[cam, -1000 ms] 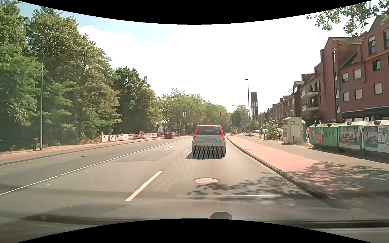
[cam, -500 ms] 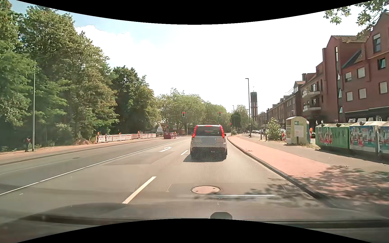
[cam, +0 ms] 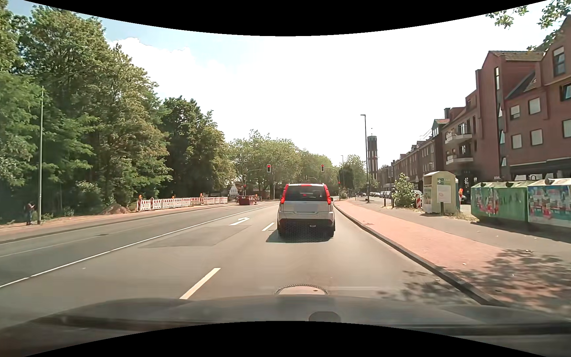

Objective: Follow the waypoints while adhering to traffic rules and regulations

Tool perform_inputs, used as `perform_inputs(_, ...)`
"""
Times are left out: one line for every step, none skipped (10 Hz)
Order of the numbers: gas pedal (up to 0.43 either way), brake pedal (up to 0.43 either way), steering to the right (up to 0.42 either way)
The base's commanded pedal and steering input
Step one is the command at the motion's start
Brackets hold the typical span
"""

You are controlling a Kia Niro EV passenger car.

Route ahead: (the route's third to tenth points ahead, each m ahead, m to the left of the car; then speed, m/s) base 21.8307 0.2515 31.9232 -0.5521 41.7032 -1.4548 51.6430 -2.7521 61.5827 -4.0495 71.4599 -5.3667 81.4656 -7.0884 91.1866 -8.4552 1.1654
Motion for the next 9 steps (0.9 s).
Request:
perform_inputs(0.000,0.018,0.011)
perform_inputs(0.000,0.018,0.011)
perform_inputs(0.000,0.018,0.011)
perform_inputs(0.000,0.018,0.011)
perform_inputs(0.000,0.018,0.010)
perform_inputs(0.000,0.018,0.010)
perform_inputs(0.000,0.018,0.010)
perform_inputs(0.000,0.018,0.010)
perform_inputs(0.000,0.018,0.010)
